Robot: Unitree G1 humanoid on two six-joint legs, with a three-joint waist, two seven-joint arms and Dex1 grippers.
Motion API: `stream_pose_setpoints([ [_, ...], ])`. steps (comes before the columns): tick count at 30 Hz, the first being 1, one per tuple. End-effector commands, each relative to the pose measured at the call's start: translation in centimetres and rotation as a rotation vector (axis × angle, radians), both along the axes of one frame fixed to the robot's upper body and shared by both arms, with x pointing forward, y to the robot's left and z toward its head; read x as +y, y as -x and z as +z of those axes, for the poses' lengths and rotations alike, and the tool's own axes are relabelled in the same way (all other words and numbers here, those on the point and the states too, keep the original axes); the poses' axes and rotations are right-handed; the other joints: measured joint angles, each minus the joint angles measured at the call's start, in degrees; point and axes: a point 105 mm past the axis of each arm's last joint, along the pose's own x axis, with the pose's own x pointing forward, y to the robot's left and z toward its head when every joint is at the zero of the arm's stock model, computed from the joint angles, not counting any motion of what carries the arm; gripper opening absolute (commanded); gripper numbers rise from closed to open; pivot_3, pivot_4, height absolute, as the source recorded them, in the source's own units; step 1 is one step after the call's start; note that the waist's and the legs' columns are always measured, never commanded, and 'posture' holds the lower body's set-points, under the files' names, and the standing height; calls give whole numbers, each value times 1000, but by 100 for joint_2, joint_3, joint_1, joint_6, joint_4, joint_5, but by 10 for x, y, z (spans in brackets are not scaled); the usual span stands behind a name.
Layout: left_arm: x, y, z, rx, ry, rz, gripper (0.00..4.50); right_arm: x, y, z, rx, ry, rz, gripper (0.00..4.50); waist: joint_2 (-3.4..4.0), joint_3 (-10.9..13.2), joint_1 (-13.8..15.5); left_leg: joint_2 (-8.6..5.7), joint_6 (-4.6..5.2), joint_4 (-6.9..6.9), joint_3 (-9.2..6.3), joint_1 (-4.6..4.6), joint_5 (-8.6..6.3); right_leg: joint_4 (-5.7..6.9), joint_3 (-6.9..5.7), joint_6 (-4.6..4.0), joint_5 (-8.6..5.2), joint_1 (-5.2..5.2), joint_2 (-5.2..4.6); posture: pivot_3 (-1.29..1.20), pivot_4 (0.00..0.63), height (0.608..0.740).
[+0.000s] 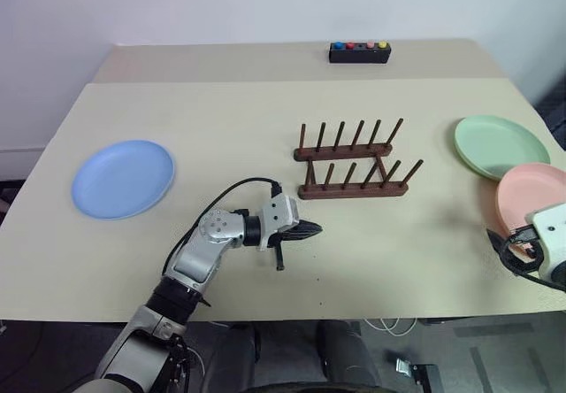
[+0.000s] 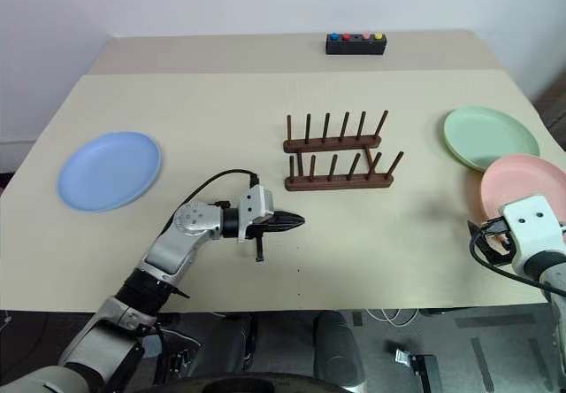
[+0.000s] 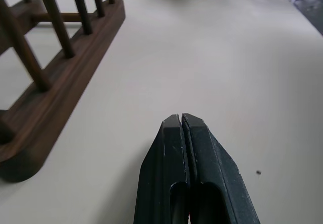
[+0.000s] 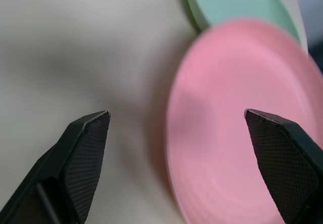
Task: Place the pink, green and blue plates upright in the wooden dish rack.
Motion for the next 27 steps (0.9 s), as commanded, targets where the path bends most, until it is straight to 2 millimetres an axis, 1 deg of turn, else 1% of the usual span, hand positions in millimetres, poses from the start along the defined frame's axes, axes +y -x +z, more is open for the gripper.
stream_pose_setpoints([
  [1,-4,7,12,-31,32,-38,0,9,-10,12,-47,65,42,4473,0,0,-6,0,0,0,0,-1,0,0,0,0,0,-1,0,0,150,740],
  [3,-2,7,11,-32,26,-29,0,17,-18,17,-76,71,79,4473,1,0,-12,0,0,0,0,0,0,0,0,0,0,0,0,0,150,740],
  [5,-1,7,11,-33,23,-22,0,16,-23,17,-69,85,80,4473,1,0,-7,0,0,1,0,0,0,0,0,0,0,0,0,0,150,740],
  [9,1,7,11,-39,19,-10,0,7,-27,11,-32,76,35,4473,1,0,31,0,0,2,-1,-8,0,-9,-1,0,1,0,0,0,150,740],
  [17,3,8,11,-34,25,5,0,-10,-29,-4,13,36,-81,4473,4,-1,10,0,3,1,-1,-19,-2,-22,-1,-2,5,-6,0,0,150,740],
  [18,3,8,11,-34,25,5,0,-11,-29,-5,20,34,-86,4236,4,-1,10,0,3,1,-1,-19,-2,-21,-1,-2,5,-6,0,0,150,740],
  [20,3,8,11,-36,25,5,0,-9,-30,-7,23,28,-75,3621,4,-1,12,0,3,1,-1,-19,-2,-22,-1,-2,5,-6,0,0,150,740],
  [21,3,8,12,-37,27,4,0,-6,-30,-6,22,25,-65,3197,4,-1,12,0,3,1,-1,-20,-2,-22,-1,-2,5,-6,0,0,150,740],
  [24,2,8,14,-37,42,-3,0,-3,-30,-5,19,27,-56,1507,4,-1,13,0,3,1,-1,-20,-2,-22,-1,0,6,-6,0,0,150,740],
  [26,1,10,17,-35,65,-15,0,-2,-29,-5,17,30,-56,461,4,-1,12,0,3,1,-1,-20,-2,-22,-1,0,6,-6,0,0,150,740],
  [27,0,11,18,-34,77,-23,0,-1,-29,-4,16,31,-55,49,4,-1,8,0,3,1,-1,-20,-2,-22,-1,0,6,-6,0,0,150,740],
])
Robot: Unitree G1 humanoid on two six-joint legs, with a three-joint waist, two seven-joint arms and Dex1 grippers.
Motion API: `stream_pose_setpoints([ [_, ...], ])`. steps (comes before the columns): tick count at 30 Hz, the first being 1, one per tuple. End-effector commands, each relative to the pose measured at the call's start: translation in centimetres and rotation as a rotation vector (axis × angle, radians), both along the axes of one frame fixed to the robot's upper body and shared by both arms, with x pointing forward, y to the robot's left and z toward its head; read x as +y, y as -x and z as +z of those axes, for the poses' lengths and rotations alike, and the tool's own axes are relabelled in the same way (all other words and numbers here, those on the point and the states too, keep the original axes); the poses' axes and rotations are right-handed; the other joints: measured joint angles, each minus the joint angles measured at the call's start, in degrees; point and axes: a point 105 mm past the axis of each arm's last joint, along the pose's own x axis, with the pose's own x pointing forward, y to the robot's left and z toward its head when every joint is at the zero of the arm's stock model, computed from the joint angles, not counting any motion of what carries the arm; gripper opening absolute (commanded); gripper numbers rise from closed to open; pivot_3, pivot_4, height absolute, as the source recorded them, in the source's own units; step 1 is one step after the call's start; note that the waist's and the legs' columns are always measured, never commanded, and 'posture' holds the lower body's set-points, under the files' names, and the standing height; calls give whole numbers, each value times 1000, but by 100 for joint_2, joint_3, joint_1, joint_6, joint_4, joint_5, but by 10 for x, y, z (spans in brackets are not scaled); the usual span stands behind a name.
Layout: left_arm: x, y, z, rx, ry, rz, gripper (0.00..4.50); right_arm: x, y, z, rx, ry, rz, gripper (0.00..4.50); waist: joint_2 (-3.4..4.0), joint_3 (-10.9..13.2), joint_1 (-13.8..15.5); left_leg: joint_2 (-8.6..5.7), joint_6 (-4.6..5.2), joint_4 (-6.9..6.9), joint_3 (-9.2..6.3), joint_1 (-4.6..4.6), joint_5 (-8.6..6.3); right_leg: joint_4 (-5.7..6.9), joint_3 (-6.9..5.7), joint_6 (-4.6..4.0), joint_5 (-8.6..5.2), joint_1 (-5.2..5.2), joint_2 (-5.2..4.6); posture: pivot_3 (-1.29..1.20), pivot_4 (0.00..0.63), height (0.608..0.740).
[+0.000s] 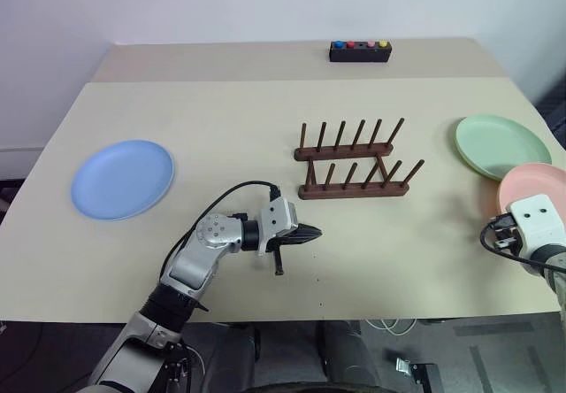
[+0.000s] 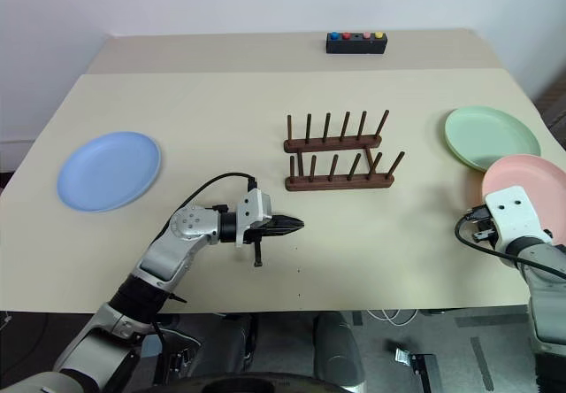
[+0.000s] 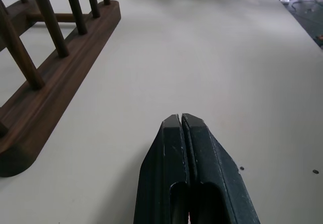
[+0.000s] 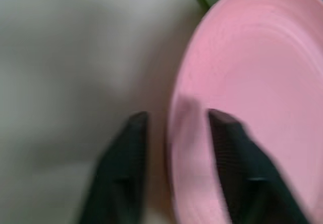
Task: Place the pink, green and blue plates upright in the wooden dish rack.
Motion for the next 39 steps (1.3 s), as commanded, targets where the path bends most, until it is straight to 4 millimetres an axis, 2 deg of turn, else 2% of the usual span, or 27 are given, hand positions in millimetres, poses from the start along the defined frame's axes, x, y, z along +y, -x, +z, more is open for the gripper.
stream_pose_setpoints([
  [1,-3,4,17,-34,71,-36,0,5,-1,12,-42,20,15,49,-1,0,-11,0,0,1,0,0,0,0,0,0,0,0,0,0,150,740],
  [6,-4,5,20,-27,88,-51,0,5,0,21,-62,58,1,49,0,0,-6,0,0,0,0,0,0,0,0,0,0,0,0,0,150,740],
  [12,-4,5,19,-21,83,-53,0,5,-4,60,-157,161,-4,49,4,-1,-3,0,0,1,0,-1,0,0,0,0,0,-1,0,0,150,740],
  [13,-5,5,19,-21,83,-54,0,12,-9,83,-233,199,39,49,3,0,-5,0,0,1,0,-1,0,0,0,0,0,-1,0,0,150,740],
  [15,-6,4,18,-21,82,-55,0,26,-16,116,-349,245,119,49,12,1,-20,0,0,2,1,-3,0,0,1,1,1,-4,0,0,150,740],
  [16,-6,4,18,-21,82,-55,0,41,-20,134,-420,252,188,49,15,1,-31,0,0,3,2,-4,0,0,1,2,1,-5,0,0,150,740],
  [17,-7,4,18,-21,82,-56,0,50,-22,144,-461,253,233,49,16,0,-39,0,0,2,3,-5,0,1,1,5,2,-8,1,0,150,740],
  [18,-7,3,18,-21,82,-56,0,70,-26,159,-536,233,322,49,16,0,-41,1,0,0,3,-5,0,3,0,10,5,-9,1,0,150,740],
  [21,-9,3,17,-22,83,-56,0,106,-29,182,-671,147,489,49,10,3,-28,3,0,-6,1,-5,0,3,-2,19,9,-11,3,0,150,740],
  [23,-10,3,17,-23,84,-55,0,137,-27,188,-704,-11,655,49,5,4,-3,3,0,-4,-3,-12,0,-1,-5,20,10,-11,2,0,150,740],
  [25,-10,3,17,-24,85,-51,0,169,-17,191,-673,-216,864,49,5,5,6,1,0,2,-6,-23,0,-10,-7,20,12,-11,0,0,150,740],
  [28,-8,2,16,-26,83,-40,0,189,-4,196,-641,-438,1021,49,5,5,11,0,2,2,-12,-31,-1,-14,-10,22,13,-15,-1,0,150,740],
  [30,-7,2,16,-28,81,-30,0,190,-4,194,-602,-539,1060,49,5,5,13,0,2,2,-14,-33,-1,-13,-11,21,13,-18,-1,0,150,740],
  [34,-5,2,16,-28,80,-18,0,177,-15,186,-551,-637,1015,49,6,5,6,0,2,6,-16,-32,-1,-12,-14,15,15,-17,0,0,150,740],
  [39,-4,2,16,-28,79,-10,0,169,-16,187,-534,-791,1016,49,7,4,8,1,3,3,-15,-32,-1,-7,-14,15,16,-21,0,0,150,740],
])
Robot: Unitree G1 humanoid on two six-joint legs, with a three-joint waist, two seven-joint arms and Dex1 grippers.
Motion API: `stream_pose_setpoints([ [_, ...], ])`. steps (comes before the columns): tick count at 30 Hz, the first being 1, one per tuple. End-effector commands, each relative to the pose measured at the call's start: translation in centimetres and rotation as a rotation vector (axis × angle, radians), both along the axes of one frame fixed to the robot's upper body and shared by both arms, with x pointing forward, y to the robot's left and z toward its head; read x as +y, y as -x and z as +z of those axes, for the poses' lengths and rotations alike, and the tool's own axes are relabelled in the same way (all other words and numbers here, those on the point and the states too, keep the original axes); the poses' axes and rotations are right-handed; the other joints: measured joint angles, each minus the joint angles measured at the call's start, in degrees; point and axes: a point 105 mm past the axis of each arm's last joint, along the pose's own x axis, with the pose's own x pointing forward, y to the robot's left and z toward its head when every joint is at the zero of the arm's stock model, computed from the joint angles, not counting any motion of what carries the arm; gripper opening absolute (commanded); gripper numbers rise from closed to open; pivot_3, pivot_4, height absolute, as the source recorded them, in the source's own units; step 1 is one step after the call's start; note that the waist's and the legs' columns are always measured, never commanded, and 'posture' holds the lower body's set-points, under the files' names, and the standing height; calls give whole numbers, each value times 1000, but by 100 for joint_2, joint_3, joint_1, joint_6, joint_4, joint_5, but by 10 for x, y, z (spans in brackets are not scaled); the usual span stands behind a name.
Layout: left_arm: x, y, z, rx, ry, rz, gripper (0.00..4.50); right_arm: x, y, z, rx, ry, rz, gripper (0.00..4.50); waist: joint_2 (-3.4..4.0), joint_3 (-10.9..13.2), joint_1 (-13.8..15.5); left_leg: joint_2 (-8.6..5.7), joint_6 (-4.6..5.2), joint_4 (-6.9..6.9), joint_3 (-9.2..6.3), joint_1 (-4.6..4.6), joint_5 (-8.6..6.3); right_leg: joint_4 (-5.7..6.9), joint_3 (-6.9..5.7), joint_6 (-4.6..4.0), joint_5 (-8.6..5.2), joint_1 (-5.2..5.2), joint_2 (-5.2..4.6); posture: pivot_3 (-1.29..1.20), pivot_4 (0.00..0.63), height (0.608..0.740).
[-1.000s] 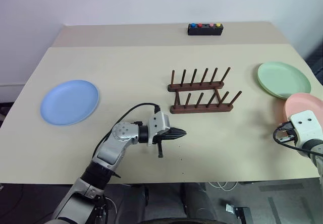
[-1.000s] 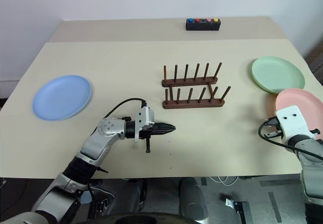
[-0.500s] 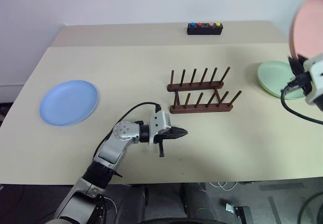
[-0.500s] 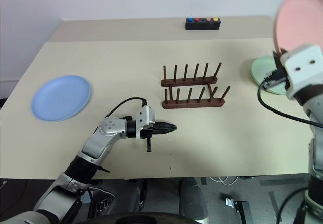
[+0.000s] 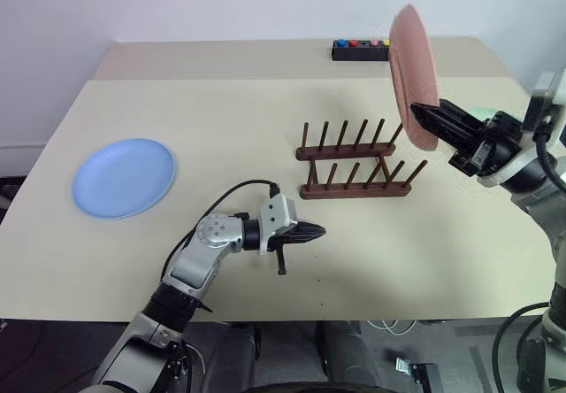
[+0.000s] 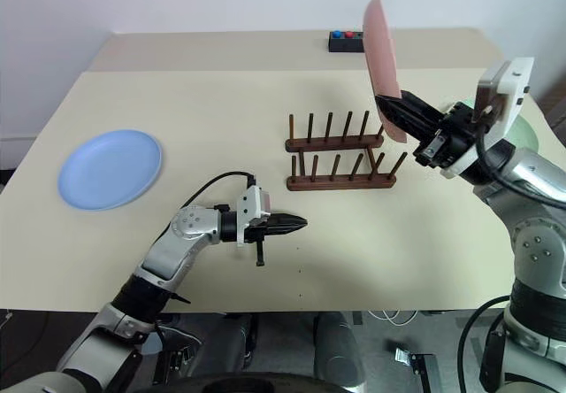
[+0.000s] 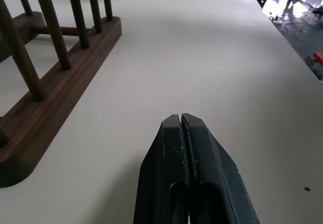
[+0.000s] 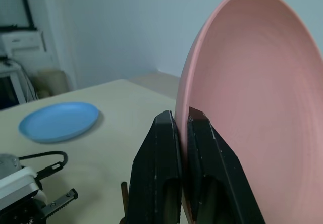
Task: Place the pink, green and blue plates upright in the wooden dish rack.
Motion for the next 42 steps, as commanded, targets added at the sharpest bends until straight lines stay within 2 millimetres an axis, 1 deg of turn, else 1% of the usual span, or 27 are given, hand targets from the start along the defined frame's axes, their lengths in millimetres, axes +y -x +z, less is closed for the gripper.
stream_pose_setpoints([
  [1,-1,2,11,-43,21,-7,0,-8,6,19,-36,-86,26,49,0,0,1,0,0,-1,0,0,0,0,0,0,0,-1,0,0,150,740],
  [4,0,2,11,-43,21,-5,0,-14,4,21,-16,-142,27,49,0,0,-6,0,0,0,0,0,0,0,0,1,0,-1,0,0,150,740],
  [10,1,2,10,-42,17,-3,0,-11,2,10,32,-136,40,49,1,0,-5,0,0,0,1,0,0,3,0,1,0,-2,1,0,150,740],
  [16,2,1,10,-42,11,-1,0,-8,3,7,48,-152,62,49,1,0,-4,0,0,0,0,0,0,4,0,1,0,-2,1,0,150,740],
  [28,3,1,10,-44,10,4,0,-18,-14,-14,139,-194,-5,49,1,0,-5,0,0,0,1,-1,0,4,0,1,0,-3,1,0,150,740],
  [35,4,1,10,-42,9,9,0,-23,-18,-18,151,-235,-27,49,2,-1,-7,0,0,-1,1,0,0,4,0,1,0,-3,1,0,150,740],
  [36,4,1,10,-43,9,9,0,-24,-19,-18,154,-238,-30,350,2,-1,-7,0,0,0,1,0,0,4,0,2,0,-3,1,0,150,740],
  [38,4,1,10,-43,8,10,0,-26,-19,-21,160,-241,-39,1089,2,-1,-7,0,0,0,1,0,0,4,0,1,0,-3,1,0,150,740],
  [40,4,1,10,-43,7,11,0,-27,-20,-22,163,-243,-48,2022,2,-1,-7,0,0,0,1,0,0,4,0,2,0,-3,1,0,150,740],
  [41,4,1,10,-42,7,11,0,-28,-20,-23,163,-243,-50,2638,2,-1,-6,0,0,0,1,0,0,4,0,2,0,-3,1,0,150,740],
  [42,4,1,10,-42,7,11,0,-28,-21,-23,163,-242,-54,3065,2,-1,-6,0,0,0,1,0,0,4,0,2,0,-3,1,0,150,740],
])
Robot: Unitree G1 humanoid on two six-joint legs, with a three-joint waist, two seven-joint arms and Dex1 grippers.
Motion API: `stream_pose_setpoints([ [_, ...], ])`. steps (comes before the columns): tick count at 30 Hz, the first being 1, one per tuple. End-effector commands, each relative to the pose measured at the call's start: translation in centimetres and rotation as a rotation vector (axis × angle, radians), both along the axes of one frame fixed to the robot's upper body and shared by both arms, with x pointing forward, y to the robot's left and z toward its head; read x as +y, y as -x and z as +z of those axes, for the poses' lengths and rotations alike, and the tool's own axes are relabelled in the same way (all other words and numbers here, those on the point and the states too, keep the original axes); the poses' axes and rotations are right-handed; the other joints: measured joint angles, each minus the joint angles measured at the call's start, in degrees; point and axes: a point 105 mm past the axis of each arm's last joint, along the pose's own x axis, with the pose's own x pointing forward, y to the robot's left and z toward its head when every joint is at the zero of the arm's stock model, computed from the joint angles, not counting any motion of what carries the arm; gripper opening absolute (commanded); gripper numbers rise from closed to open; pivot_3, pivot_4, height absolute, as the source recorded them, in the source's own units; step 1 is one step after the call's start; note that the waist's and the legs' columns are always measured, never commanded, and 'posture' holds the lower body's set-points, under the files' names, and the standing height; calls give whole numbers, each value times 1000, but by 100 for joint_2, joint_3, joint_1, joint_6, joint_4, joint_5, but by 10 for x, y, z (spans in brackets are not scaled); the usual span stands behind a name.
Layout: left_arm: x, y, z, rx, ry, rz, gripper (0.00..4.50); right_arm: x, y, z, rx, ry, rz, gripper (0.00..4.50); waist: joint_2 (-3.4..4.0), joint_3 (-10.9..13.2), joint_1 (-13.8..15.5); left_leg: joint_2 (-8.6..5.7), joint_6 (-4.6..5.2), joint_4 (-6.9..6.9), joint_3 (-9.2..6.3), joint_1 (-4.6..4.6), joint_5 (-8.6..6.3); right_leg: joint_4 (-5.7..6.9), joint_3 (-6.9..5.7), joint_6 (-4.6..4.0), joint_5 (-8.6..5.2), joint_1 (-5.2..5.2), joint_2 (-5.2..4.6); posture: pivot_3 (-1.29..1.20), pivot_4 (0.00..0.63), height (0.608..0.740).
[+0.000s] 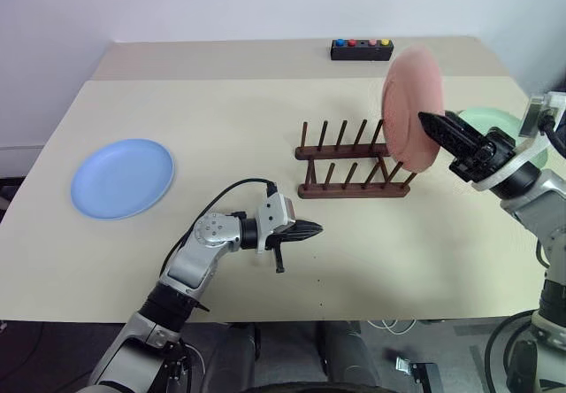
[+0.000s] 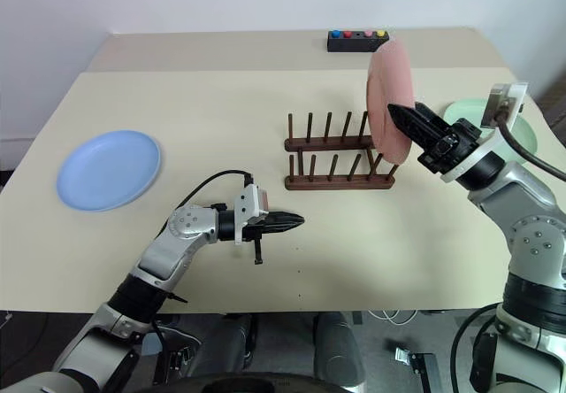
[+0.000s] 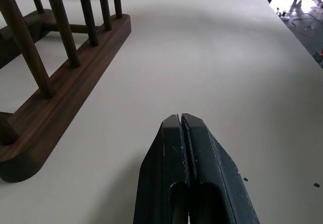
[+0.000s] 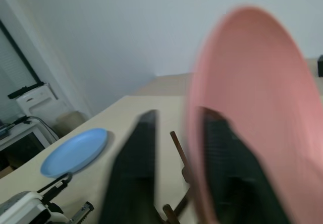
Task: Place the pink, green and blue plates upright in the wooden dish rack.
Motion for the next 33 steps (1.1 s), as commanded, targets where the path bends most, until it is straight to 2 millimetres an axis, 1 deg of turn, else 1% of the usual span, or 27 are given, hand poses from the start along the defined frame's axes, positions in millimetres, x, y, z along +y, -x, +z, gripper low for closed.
stream_pose_setpoints([
  [1,-1,2,10,-34,22,-6,0,-3,1,7,-42,-1,-28,3617,0,0,-2,0,0,0,0,0,0,0,0,0,0,-1,0,0,150,740],
  [2,-1,2,10,-34,22,-6,0,-4,0,7,-43,1,-38,4155,0,0,-5,0,0,0,0,0,0,0,0,0,0,-1,0,0,150,740],
  [3,-1,2,9,-33,22,-6,0,-5,0,7,-43,2,-44,4436,0,0,-5,0,0,0,0,0,0,1,0,0,0,-1,0,0,150,740],
  [8,-1,2,9,-32,20,-9,0,-10,-1,9,-65,19,-80,4436,0,0,-2,0,0,0,0,0,0,1,0,0,0,-1,0,0,150,740],
  [12,-1,2,9,-32,19,-7,0,-22,0,16,-100,63,-146,4436,0,0,-2,0,0,0,0,0,0,1,0,0,0,-1,0,0,150,740],
  [15,-1,1,9,-31,19,-5,0,-33,2,23,-137,98,-210,4436,0,0,0,0,0,0,0,0,0,1,0,0,0,-1,0,0,150,740],
  [20,-1,1,9,-32,20,-3,0,-67,12,40,-208,169,-389,4436,0,0,6,0,0,0,1,-1,0,0,0,0,0,-1,0,0,150,740],
  [21,-1,2,9,-33,21,-5,0,-77,14,37,-204,229,-444,4436,1,-1,7,0,0,0,1,-1,0,0,0,1,0,-1,0,0,150,740],
  [24,-1,2,10,-34,25,-10,0,-95,17,25,-179,379,-534,4436,3,-2,4,0,0,0,1,0,0,1,0,1,0,-1,0,0,150,740],
  [27,-1,3,14,-38,36,-24,0,-109,17,14,-141,461,-593,4436,5,-3,-12,0,0,1,4,1,0,1,1,1,0,0,0,0,150,740],
  [28,-2,4,16,-40,46,-30,0,-114,15,7,-118,519,-613,4436,7,-4,-19,0,0,1,7,2,0,1,4,0,0,0,0,0,150,740],
  [30,-3,5,24,-36,74,-46,0,-126,9,-19,-41,707,-647,4436,8,-4,-17,0,0,1,9,3,0,2,5,0,0,0,0,0,150,740],
  [33,-5,7,30,-32,88,-63,0,-137,0,-51,20,934,-658,4436,8,-4,-30,0,0,2,10,4,0,1,4,-1,-1,0,0,0,150,740],
])
